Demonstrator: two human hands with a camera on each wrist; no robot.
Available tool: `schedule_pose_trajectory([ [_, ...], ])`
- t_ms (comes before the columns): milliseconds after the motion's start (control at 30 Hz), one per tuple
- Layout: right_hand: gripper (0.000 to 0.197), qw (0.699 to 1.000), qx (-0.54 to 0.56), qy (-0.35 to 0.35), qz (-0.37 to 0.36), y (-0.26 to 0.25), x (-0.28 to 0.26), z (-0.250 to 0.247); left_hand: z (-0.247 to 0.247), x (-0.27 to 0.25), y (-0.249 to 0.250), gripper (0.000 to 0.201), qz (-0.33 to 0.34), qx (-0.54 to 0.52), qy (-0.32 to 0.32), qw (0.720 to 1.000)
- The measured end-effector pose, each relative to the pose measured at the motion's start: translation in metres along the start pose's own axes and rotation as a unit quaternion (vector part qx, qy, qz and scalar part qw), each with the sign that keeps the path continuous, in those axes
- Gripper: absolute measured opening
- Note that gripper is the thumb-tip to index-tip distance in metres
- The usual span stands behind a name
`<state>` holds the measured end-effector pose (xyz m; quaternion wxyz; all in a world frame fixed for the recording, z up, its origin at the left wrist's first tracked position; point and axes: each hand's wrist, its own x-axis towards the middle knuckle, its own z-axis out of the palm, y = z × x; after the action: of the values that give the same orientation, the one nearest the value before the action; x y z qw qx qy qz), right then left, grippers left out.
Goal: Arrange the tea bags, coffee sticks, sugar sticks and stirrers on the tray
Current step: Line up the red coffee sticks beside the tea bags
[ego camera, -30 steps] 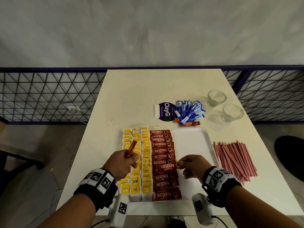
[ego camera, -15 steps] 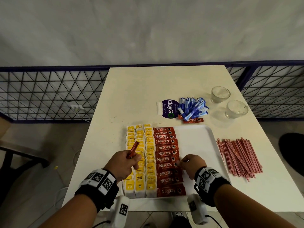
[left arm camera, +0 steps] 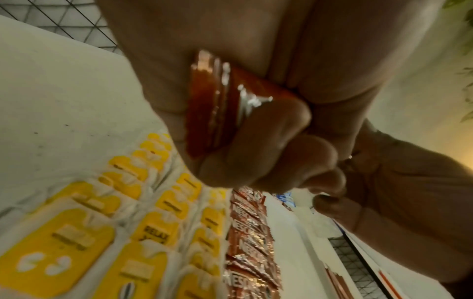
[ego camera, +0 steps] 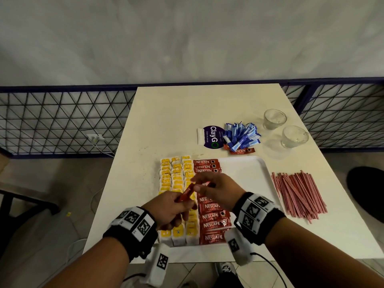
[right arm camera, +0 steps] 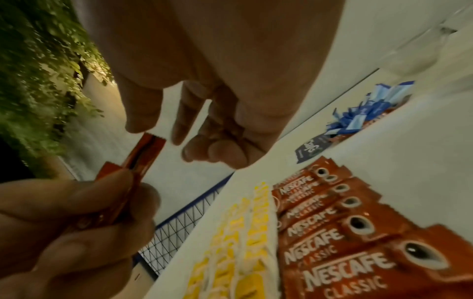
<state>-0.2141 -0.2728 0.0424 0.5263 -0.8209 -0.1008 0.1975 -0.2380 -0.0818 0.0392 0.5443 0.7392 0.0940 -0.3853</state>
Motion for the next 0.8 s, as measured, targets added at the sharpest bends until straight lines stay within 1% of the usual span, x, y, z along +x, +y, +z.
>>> schedule_pose_trajectory([
  [33, 0.006, 1.000, 0.004, 0.008, -0.008, -0.003, 0.000, 0.001, 0.001, -0.002, 0.001, 0.028, 0.003, -0.002, -0.005, 1.000],
  [100, 0.013, 0.998, 0.037, 0.050, 0.010, -0.001, -0.003, 0.002, -0.001, -0.005, 0.001, 0.024, 0.018, -0.029, 0.006, 0.999],
  [167, 0.016, 0.991, 0.084, 0.091, 0.042, 0.003, -0.009, 0.003, -0.005, -0.010, -0.002, 0.019, 0.046, -0.075, 0.037, 0.995],
  [200, 0.017, 0.989, 0.095, 0.101, 0.055, 0.005, -0.013, 0.004, -0.007, -0.013, -0.003, 0.019, 0.056, -0.094, 0.054, 0.993],
  [267, 0.019, 0.987, 0.095, 0.109, 0.074, 0.007, -0.020, 0.006, -0.009, -0.016, -0.006, 0.023, 0.062, -0.128, 0.070, 0.987],
  [333, 0.020, 0.985, 0.102, 0.121, 0.075, 0.007, -0.024, 0.010, -0.009, -0.020, -0.007, 0.021, 0.063, -0.152, 0.065, 0.984],
  [400, 0.017, 0.983, 0.100, 0.138, 0.069, 0.005, -0.027, 0.012, -0.007, -0.023, -0.007, 0.024, 0.065, -0.171, 0.065, 0.981],
  [467, 0.013, 0.980, 0.120, 0.142, 0.072, 0.005, -0.029, 0.011, -0.005, -0.023, -0.005, 0.029, 0.057, -0.223, 0.073, 0.970],
  [533, 0.011, 0.975, 0.154, 0.146, 0.064, 0.003, -0.034, 0.010, -0.005, -0.025, -0.002, 0.028, 0.059, -0.262, 0.086, 0.960],
  [633, 0.008, 0.964, 0.215, 0.149, 0.051, 0.002, -0.040, 0.008, -0.001, -0.022, 0.003, 0.014, 0.094, -0.247, 0.134, 0.955],
  [700, 0.009, 0.951, 0.262, 0.153, 0.061, 0.002, -0.041, 0.004, 0.003, -0.017, 0.005, 0.015, 0.123, -0.219, 0.160, 0.955],
  [767, 0.018, 0.940, 0.294, 0.160, 0.072, 0.006, -0.041, 0.001, 0.009, -0.013, 0.007, 0.016, 0.140, -0.172, 0.176, 0.959],
  [800, 0.022, 0.939, 0.294, 0.161, 0.083, 0.008, -0.042, -0.001, 0.013, -0.011, 0.009, 0.015, 0.149, -0.146, 0.182, 0.961],
])
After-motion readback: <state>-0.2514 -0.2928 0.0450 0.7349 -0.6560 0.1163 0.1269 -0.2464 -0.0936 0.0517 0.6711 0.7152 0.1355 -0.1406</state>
